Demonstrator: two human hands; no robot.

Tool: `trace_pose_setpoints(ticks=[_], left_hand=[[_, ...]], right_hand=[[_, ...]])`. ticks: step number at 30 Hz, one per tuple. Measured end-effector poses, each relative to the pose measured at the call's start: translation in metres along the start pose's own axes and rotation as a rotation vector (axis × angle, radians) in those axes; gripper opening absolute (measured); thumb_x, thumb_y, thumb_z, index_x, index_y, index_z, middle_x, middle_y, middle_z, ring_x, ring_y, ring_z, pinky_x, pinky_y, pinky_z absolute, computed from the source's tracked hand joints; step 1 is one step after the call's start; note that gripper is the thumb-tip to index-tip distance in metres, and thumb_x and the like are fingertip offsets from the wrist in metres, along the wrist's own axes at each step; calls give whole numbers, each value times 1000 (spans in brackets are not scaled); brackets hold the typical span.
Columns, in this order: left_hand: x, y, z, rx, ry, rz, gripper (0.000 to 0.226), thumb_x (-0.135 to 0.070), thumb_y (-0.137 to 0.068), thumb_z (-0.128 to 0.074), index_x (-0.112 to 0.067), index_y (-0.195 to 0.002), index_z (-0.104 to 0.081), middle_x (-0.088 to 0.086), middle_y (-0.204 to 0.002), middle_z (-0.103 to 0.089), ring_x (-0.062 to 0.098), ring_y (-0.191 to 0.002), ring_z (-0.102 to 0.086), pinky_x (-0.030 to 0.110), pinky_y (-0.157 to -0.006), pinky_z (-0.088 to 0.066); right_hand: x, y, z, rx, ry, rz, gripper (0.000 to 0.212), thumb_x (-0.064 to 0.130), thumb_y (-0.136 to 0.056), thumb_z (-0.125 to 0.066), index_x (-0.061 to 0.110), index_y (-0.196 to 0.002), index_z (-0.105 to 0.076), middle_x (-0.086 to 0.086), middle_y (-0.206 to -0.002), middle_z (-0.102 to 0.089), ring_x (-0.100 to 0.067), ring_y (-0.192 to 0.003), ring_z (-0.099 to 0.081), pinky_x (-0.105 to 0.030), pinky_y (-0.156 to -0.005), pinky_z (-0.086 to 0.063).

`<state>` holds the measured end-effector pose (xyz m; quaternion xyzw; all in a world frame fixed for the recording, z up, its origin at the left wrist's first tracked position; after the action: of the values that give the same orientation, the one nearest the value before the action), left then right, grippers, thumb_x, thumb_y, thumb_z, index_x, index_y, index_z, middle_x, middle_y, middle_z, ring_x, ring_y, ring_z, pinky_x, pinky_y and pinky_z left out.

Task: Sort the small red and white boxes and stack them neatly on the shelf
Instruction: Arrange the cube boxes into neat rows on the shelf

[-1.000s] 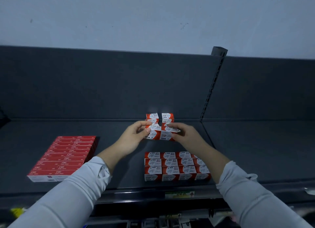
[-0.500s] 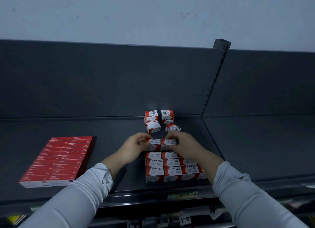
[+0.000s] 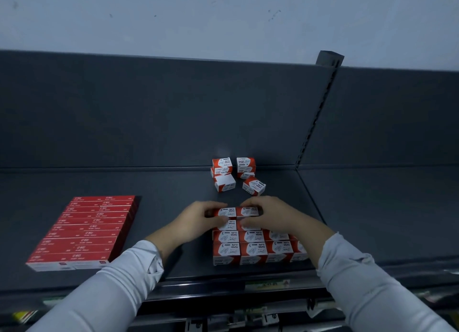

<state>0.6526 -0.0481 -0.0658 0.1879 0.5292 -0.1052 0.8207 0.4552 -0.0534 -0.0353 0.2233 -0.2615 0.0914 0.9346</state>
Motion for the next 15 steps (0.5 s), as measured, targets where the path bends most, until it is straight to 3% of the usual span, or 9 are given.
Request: trace_pose_setpoints(ticks=[4,12,15], left_hand=[[-2,0,-2,20,-65,-9,54,-27,-86,-73,-18,-136,-55,-5,-116,-69,7,-101,-68,30,-92,-55],[-8,0,-1,61,-74,-22,40,-25,-88,-70,-21,-127,-62,-7,-111,-71,8,-99,-69,30,-91,-55],[-14,-5,5,-7,-100,-26,39,-30,-90,-67,-24,-129,-59,-10,-113,-67,6,-104,-65,23,-91,-52]], right_hand=[[1,5,1,11,-14,31,48,47,-80,-74,39,-125,-58,16,-115,-63,-3,-100,-63,-31,-86,-58],[1,4,1,-5,-2,47,46,55,-78,-70,47,-121,-57,18,-118,-61,-5,-108,-59,-35,-93,-54],[1,3,7,-59,-4,50,48,51,-87,-65,37,-131,-54,15,-128,-56,-7,-115,-53,-28,-96,-47]])
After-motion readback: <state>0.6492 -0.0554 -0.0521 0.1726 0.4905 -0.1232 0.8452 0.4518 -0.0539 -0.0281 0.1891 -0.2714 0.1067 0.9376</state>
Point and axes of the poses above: each hand's wrist, its own y-axis away from the middle knuckle, its own z-axis out of the back of the hand, x = y × z, the point moved 5 cm from there along -y, towards the middle knuckle
